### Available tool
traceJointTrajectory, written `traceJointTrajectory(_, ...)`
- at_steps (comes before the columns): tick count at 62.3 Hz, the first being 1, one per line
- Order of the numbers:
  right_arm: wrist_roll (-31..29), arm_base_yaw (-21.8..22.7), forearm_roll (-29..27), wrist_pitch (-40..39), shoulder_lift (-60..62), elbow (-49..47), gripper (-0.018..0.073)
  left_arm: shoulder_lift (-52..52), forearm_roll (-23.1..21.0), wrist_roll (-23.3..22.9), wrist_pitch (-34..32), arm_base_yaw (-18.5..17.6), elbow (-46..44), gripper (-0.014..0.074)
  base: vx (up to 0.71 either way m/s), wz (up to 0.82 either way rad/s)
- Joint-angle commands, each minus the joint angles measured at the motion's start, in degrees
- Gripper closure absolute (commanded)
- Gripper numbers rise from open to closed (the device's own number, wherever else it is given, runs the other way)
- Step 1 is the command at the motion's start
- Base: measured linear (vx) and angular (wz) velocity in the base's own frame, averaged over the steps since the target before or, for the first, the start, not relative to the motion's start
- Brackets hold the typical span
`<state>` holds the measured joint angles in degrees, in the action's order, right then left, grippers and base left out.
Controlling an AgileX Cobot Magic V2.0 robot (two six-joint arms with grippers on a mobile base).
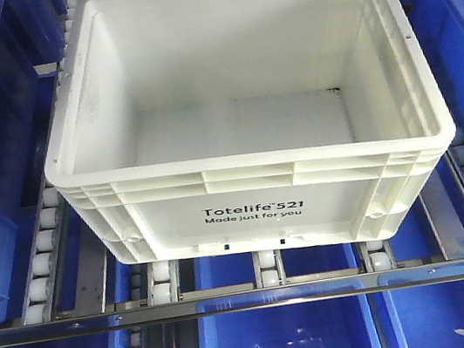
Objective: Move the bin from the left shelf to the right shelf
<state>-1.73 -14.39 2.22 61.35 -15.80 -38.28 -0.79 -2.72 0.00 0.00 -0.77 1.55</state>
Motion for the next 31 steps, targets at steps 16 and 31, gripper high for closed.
traceJointTrajectory(16,0.0,15.8,1.6,-35.8,12.2,18.1,0.0568,-0.5,-0.2,-0.3,-3.9,0.0,-1.3,0.0541,0.00,0.00)
traceJointTrajectory(31,2.1,17.4,1.6,-54.1,15.8,32.2,0.0568,-0.5,-0.2,-0.3,-3.9,0.0,-1.3,0.0541,0.00,0.00)
